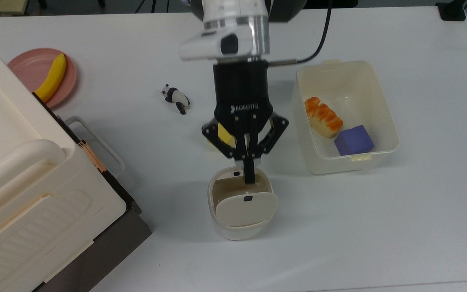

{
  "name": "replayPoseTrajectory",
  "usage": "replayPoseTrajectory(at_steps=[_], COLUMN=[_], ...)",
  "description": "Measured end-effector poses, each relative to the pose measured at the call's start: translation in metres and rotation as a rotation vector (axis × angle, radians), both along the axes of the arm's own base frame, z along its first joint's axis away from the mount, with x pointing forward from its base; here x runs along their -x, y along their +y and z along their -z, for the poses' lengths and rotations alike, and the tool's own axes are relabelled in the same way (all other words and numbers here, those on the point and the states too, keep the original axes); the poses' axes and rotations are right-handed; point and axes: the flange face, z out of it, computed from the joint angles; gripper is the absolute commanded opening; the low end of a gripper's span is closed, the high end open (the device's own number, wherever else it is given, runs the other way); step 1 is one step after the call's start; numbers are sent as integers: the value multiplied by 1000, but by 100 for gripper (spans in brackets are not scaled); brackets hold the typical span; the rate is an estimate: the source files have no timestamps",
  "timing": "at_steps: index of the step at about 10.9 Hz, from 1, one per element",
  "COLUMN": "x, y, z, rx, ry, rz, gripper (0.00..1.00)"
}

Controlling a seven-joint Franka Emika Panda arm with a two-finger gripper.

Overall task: Close the trash can
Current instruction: 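Move the gripper over the cream trash can toward its raised lid, then push the raised lid down with the gripper onto the can rim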

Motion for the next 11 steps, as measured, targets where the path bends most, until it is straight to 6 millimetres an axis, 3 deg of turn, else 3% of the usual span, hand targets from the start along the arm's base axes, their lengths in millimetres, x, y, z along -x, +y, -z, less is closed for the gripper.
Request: replayPoseTrajectory(at_steps=[8, 11], x=[-20, -21], y=[6, 7], z=[43, 49], rx=[69, 71], ry=[26, 34], rz=[-23, -26], gripper=[0, 0])
